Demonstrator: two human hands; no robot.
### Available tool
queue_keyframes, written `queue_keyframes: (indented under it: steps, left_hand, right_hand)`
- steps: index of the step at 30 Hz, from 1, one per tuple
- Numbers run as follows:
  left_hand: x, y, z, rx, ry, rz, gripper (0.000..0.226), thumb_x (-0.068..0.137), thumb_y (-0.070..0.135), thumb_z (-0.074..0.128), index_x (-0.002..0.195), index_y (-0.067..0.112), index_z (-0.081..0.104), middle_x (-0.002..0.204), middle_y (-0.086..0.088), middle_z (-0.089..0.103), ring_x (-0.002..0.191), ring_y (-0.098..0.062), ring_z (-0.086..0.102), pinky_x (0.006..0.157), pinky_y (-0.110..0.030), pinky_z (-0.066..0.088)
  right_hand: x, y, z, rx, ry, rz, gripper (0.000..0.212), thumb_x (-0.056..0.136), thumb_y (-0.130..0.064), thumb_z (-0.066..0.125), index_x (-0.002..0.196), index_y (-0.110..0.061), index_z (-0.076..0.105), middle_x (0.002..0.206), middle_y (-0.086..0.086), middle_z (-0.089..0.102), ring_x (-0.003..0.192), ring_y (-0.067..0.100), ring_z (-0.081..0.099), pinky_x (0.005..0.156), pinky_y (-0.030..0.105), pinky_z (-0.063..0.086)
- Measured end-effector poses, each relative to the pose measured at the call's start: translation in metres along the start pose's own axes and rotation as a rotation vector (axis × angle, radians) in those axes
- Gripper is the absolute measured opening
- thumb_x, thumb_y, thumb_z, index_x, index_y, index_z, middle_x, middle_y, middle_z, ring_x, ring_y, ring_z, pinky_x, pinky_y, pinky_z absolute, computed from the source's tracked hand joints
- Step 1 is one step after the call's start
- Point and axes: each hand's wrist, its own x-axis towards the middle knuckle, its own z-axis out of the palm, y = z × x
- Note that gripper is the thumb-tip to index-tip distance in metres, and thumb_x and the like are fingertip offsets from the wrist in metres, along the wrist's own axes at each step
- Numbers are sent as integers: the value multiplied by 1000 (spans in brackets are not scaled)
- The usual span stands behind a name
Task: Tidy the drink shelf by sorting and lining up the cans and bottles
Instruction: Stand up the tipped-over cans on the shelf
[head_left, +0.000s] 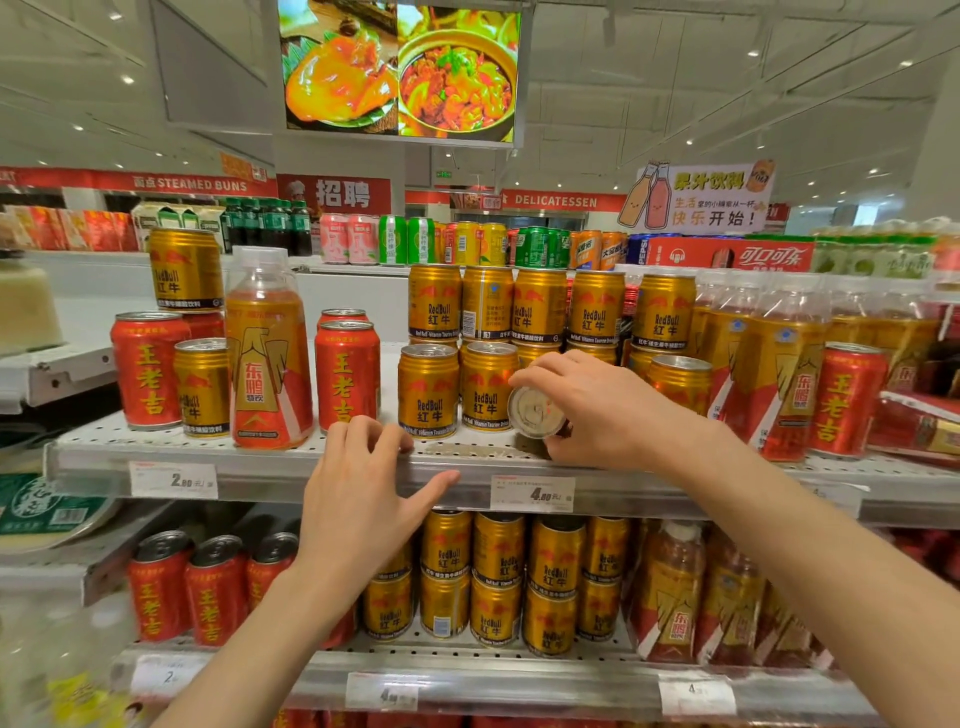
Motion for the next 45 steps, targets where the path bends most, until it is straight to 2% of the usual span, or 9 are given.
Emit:
queue_keyframes:
  steps: [4, 9, 14, 18, 25, 29, 33, 38, 45]
  left_hand:
    - [1, 0, -1, -9, -9, 11, 54, 78, 74, 60, 99, 24, 64, 98, 5, 51, 98, -15, 49, 65, -28, 52]
    - [3, 5, 2, -5, -26, 94, 46, 81, 67, 62, 99, 24, 65, 97, 7, 52, 95, -13, 48, 66, -26, 50]
    - [8, 9, 3, -21, -42, 126, 45, 81, 66, 61, 97, 25, 66, 96, 8, 55, 93, -11, 48, 68, -24, 48]
    - [6, 7, 3, -30, -31, 128, 44, 82, 66, 63, 96, 25, 66, 95, 8, 55, 93, -11, 48, 67, -25, 49]
    - [6, 7, 5, -23, -22, 131, 43, 82, 65, 65, 96, 24, 66, 95, 7, 54, 92, -12, 48, 66, -25, 48]
    - [5, 12, 6, -22, -28, 143, 42, 81, 62, 68, 96, 22, 66, 95, 5, 55, 93, -14, 49, 66, -24, 45]
    - [7, 23, 10, -48, -29, 181, 38, 81, 56, 73, 95, 20, 66, 95, 5, 55, 93, -16, 51, 68, -26, 47]
    - [11, 42, 18, -72, -33, 233, 37, 82, 55, 72, 93, 21, 66, 94, 5, 56, 92, -17, 52, 67, -26, 46]
    - [15, 53, 25, -57, -19, 254, 41, 80, 62, 66, 90, 23, 66, 89, 7, 57, 87, -15, 53, 67, -24, 37]
  right_hand:
    - [-3, 7, -9, 239, 92, 115, 72, 85, -41, 72, 148, -27, 40, 142, -5, 55, 128, 17, 51, 104, 36, 48]
    - [-2, 5, -12, 407, 125, 222, 68, 89, -41, 70, 149, -26, 41, 139, -3, 59, 121, 15, 56, 95, 24, 45]
    - [4, 6, -12, 550, 104, 284, 58, 96, -46, 61, 148, -27, 45, 143, -3, 58, 126, 17, 56, 103, 35, 50]
    - [8, 7, -5, 549, 92, 312, 47, 99, -47, 55, 141, -26, 55, 142, -3, 58, 122, 16, 57, 102, 39, 51]
    - [7, 4, 1, 516, 99, 326, 43, 102, -47, 47, 141, -29, 53, 129, -3, 65, 109, 14, 62, 93, 37, 54]
    - [3, 1, 3, 475, 120, 301, 45, 103, -49, 43, 144, -30, 49, 137, -5, 62, 119, 15, 60, 98, 38, 52]
    - [-10, 6, -2, 512, 178, 308, 57, 101, -52, 48, 152, -28, 40, 154, -7, 47, 138, 13, 45, 111, 36, 43]
    - [-52, 21, -1, 501, 242, 262, 57, 95, -39, 65, 146, -28, 44, 143, -10, 49, 128, 6, 48, 108, 29, 44]
    - [-82, 30, 33, 441, 229, 182, 83, 81, -34, 81, 151, -26, 37, 153, -8, 41, 143, 11, 35, 120, 34, 32]
